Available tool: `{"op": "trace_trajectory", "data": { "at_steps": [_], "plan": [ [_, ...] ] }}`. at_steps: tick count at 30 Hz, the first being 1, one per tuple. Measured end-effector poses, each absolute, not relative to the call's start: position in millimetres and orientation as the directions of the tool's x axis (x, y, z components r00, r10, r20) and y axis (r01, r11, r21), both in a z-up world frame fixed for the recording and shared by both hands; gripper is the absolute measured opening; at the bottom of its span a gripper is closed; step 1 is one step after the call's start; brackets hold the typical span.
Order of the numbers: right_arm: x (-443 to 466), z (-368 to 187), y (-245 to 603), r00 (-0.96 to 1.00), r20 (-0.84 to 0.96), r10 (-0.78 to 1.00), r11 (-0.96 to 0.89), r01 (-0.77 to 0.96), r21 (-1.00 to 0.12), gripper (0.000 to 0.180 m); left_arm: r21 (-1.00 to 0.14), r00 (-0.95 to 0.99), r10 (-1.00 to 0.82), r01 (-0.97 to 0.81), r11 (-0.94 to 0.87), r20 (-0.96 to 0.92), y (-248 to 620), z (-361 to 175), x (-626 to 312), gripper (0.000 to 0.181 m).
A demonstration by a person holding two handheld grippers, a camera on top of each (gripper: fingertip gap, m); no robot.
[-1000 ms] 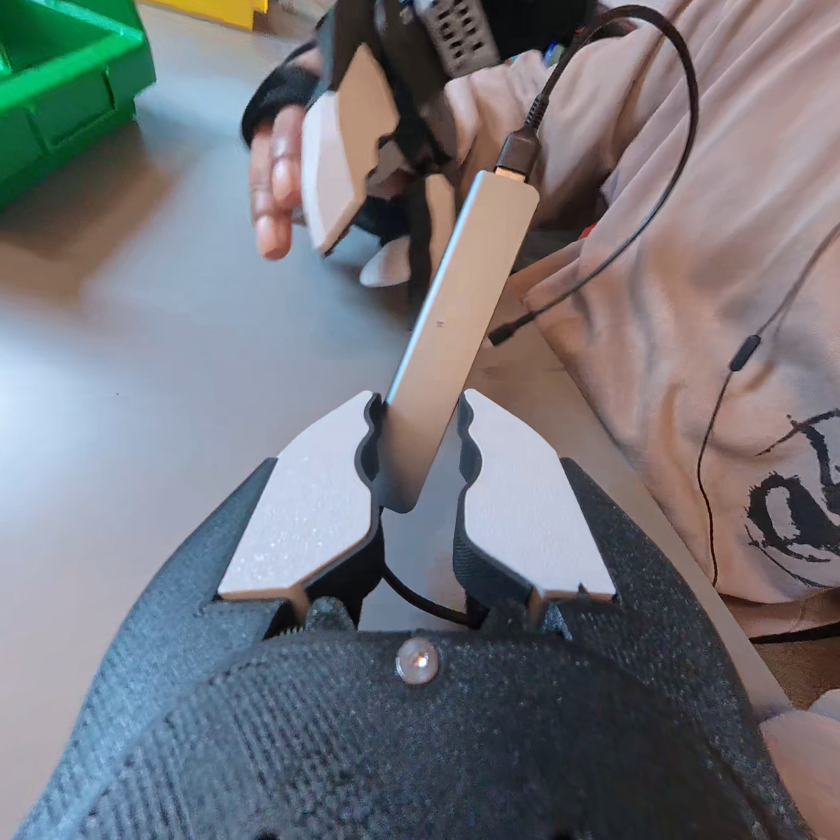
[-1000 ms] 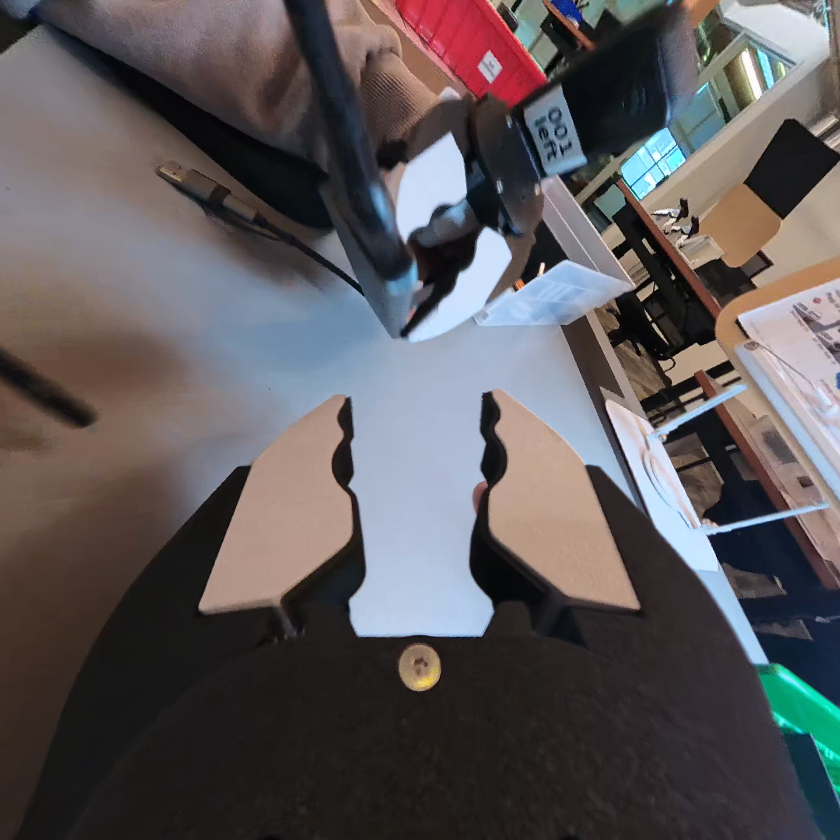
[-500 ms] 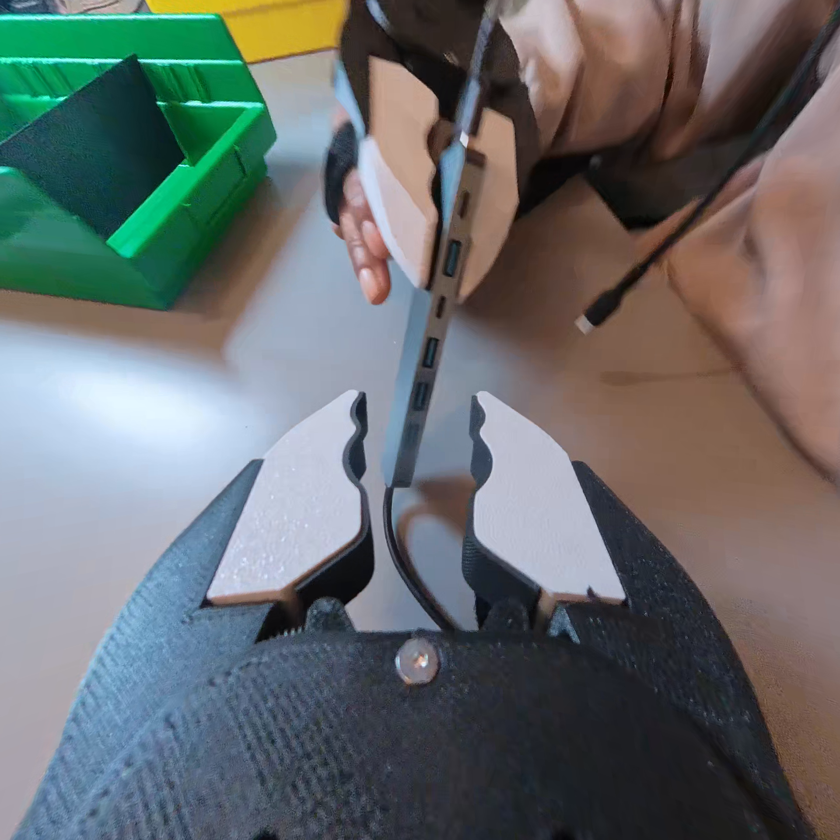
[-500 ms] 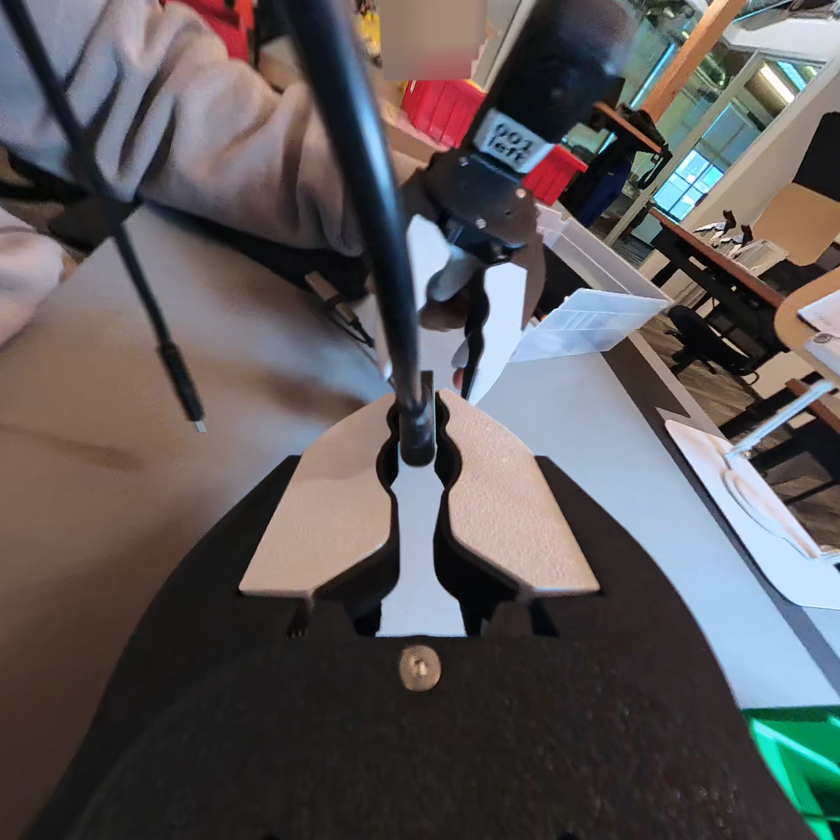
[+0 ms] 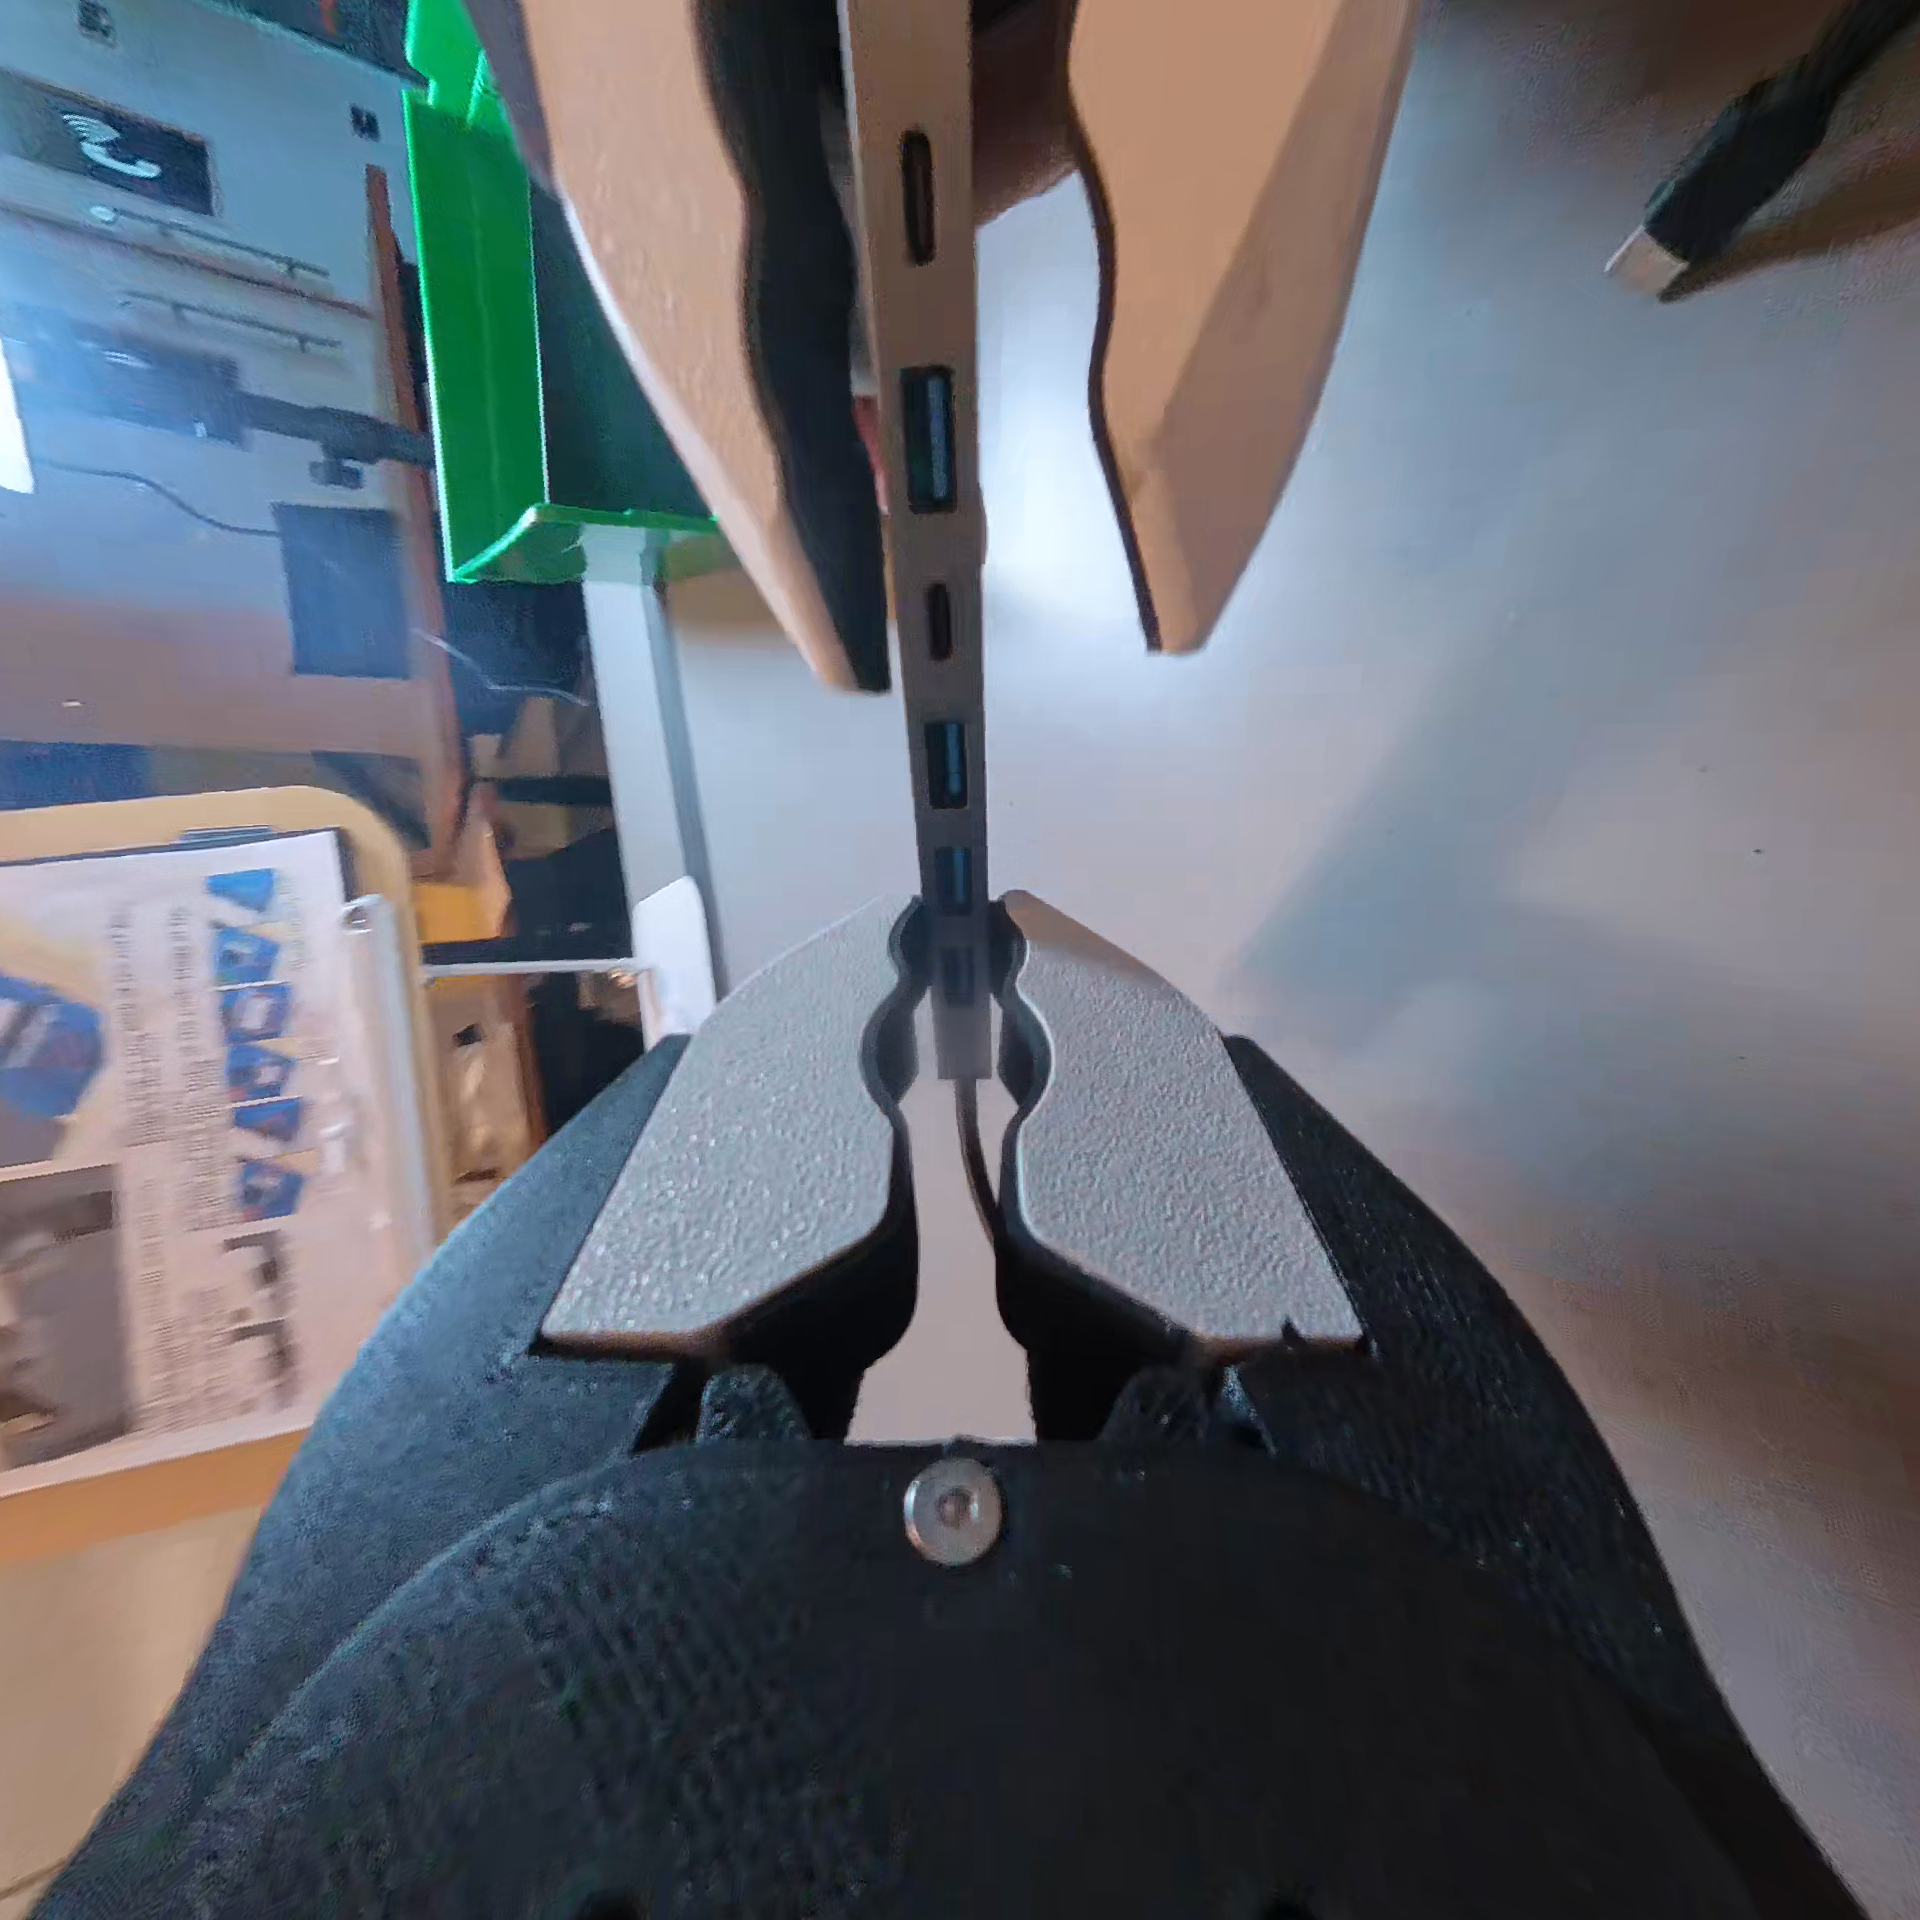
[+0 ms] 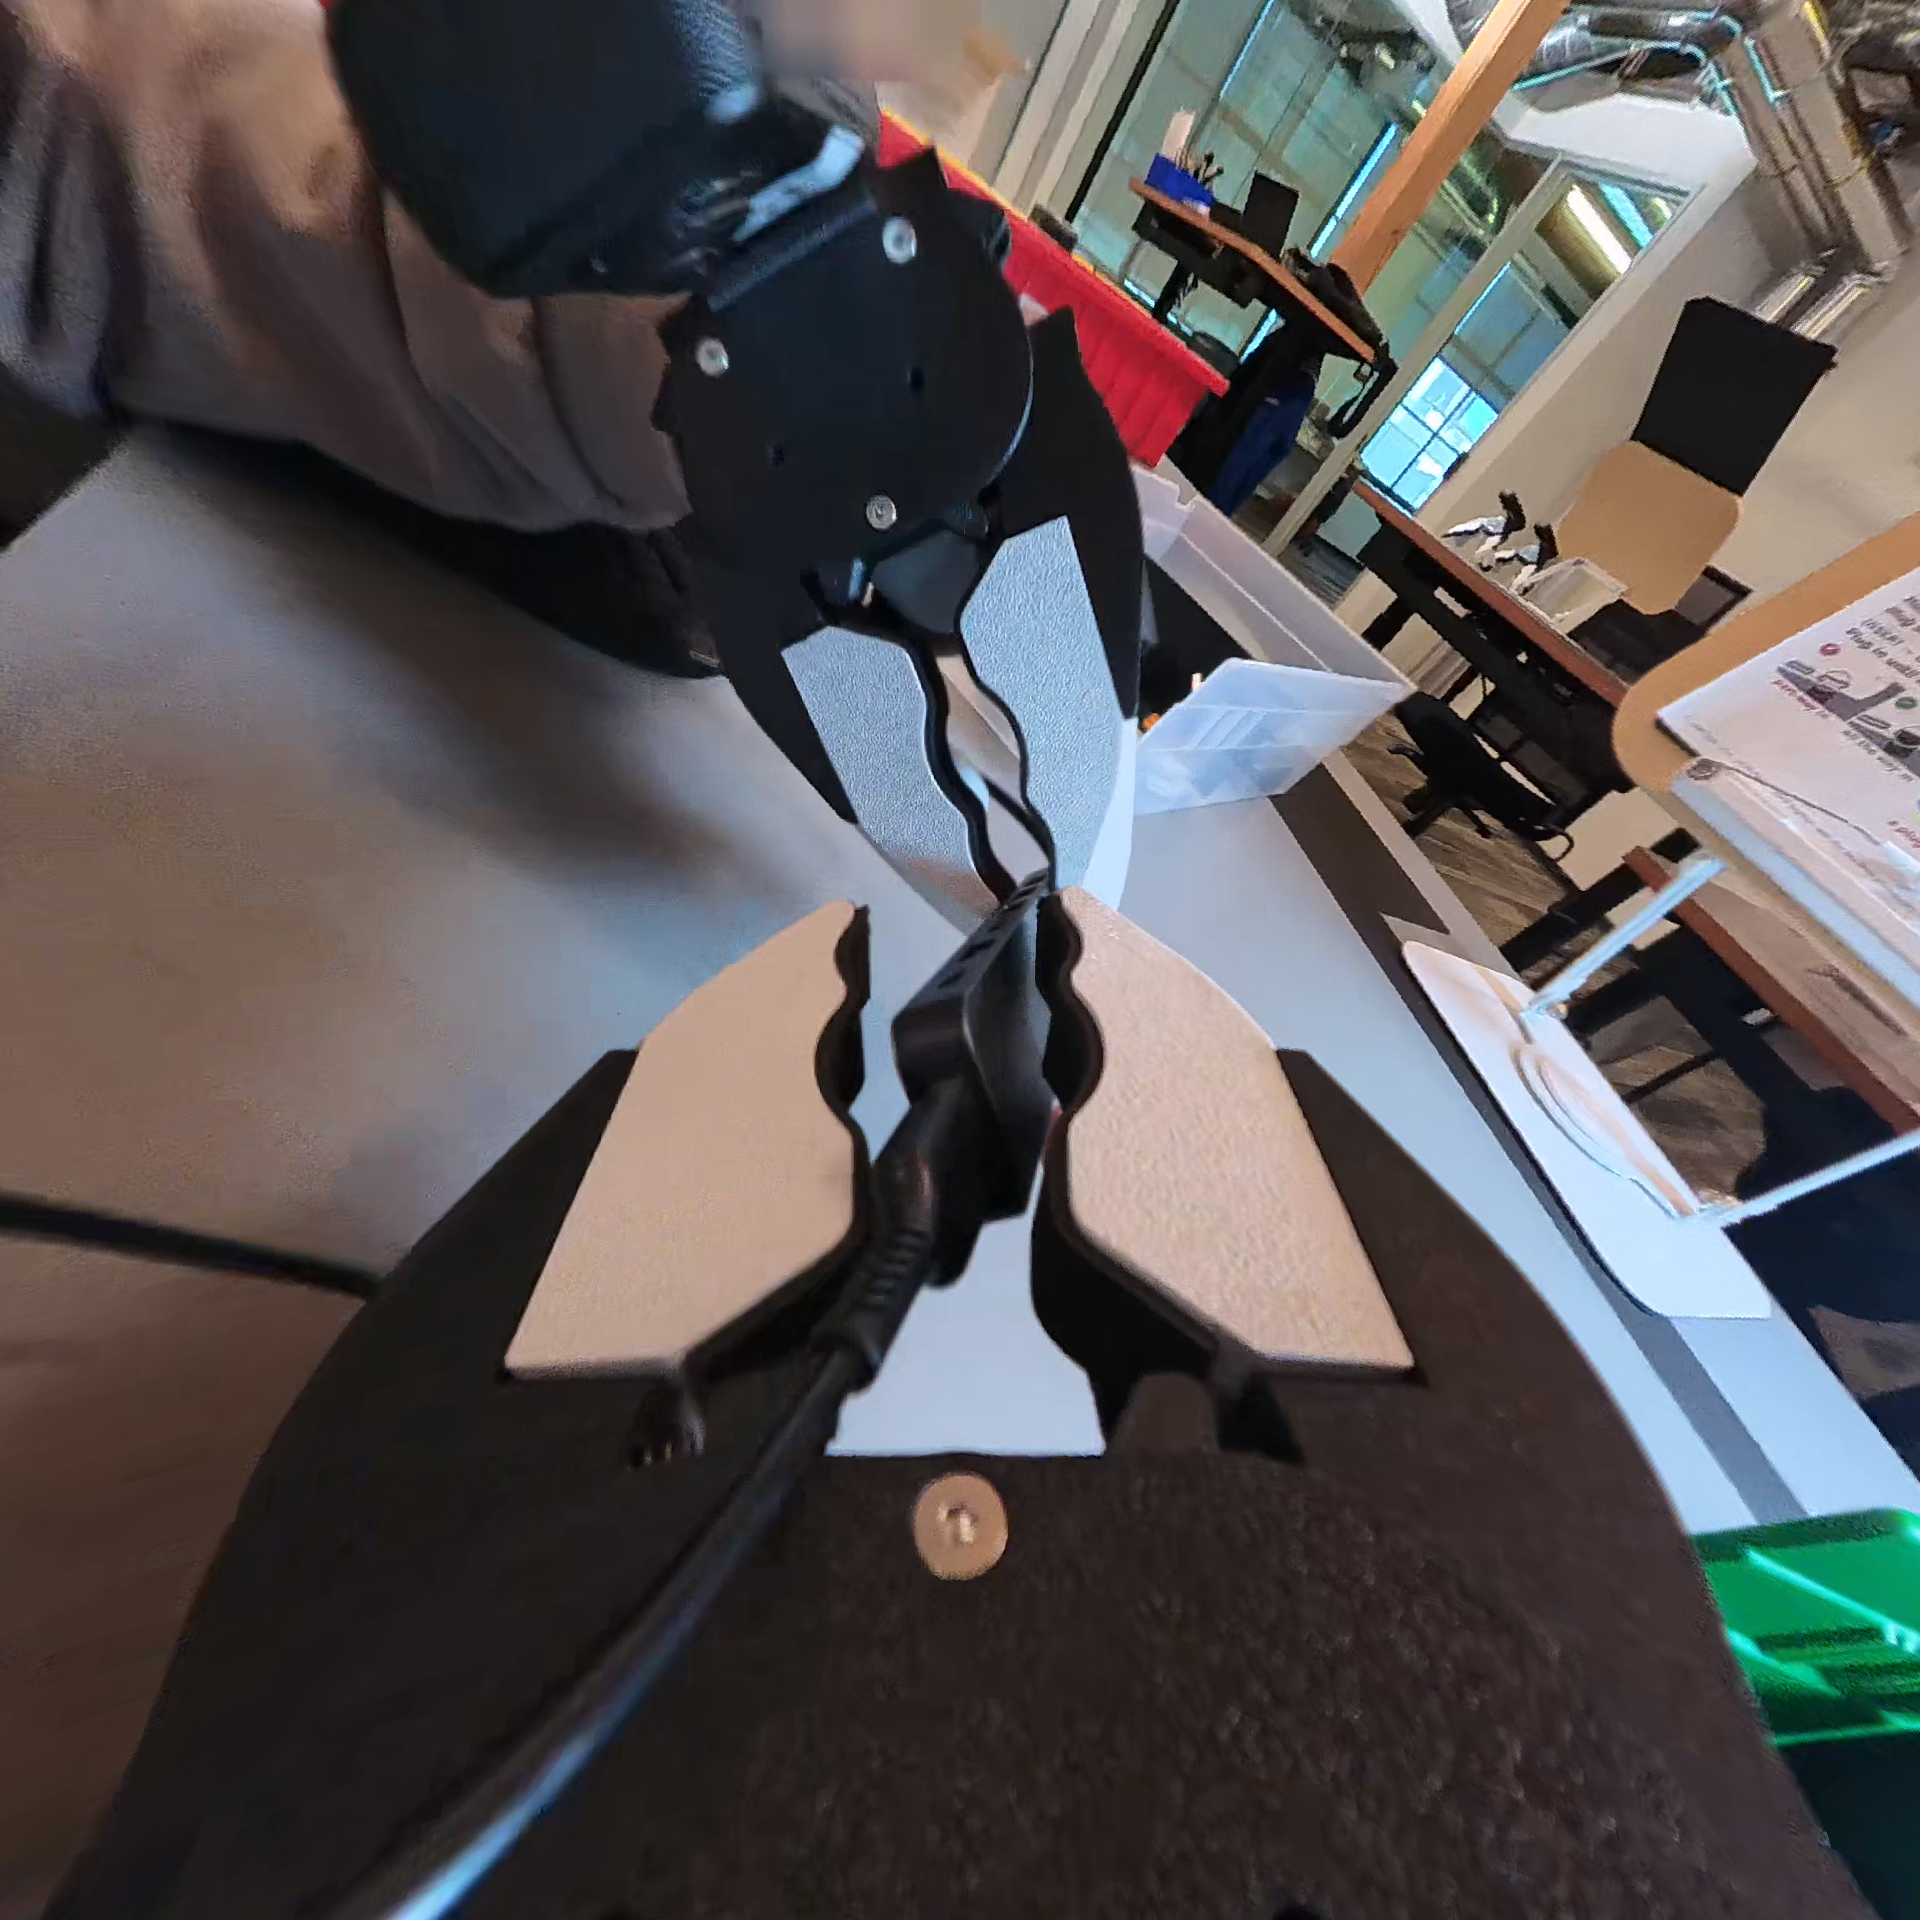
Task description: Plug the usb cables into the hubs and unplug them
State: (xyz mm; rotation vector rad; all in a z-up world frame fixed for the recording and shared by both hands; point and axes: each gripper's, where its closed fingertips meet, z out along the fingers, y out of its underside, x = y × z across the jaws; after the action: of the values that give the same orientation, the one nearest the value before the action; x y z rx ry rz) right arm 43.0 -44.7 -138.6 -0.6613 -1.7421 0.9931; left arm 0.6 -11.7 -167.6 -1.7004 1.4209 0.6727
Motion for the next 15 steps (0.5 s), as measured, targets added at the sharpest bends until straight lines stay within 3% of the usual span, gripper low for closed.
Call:
{"op": "trace_trajectory", "data": {
  "at_steps": [4, 10, 15],
  "plan": [
    [39.7, -139.8, -44.9, -0.341, 0.503, 0.795, 0.532, -0.01, -0.847, 0.033, -0.145, 0.171, -0.488, -0.985, -0.091, -0.856, -10.3, -160.8, -0.9, 0.011],
    [40.1, -136.7, -40.6, -0.322, 0.488, 0.811, 0.509, -0.022, -0.86, 0.028, -0.137, 0.189, -0.486, -0.98, -0.141, -0.854, -11.3, -160.8, 0.0, 0.011],
    [40.8, -138.0, -39.0, -0.298, 0.566, 0.768, 0.586, -0.026, -0.81, 0.018, -0.168, 0.216, -0.53, -0.976, -0.138, -0.82, -14.6, -167.6, 5.0, 0.011]
  ]
}}
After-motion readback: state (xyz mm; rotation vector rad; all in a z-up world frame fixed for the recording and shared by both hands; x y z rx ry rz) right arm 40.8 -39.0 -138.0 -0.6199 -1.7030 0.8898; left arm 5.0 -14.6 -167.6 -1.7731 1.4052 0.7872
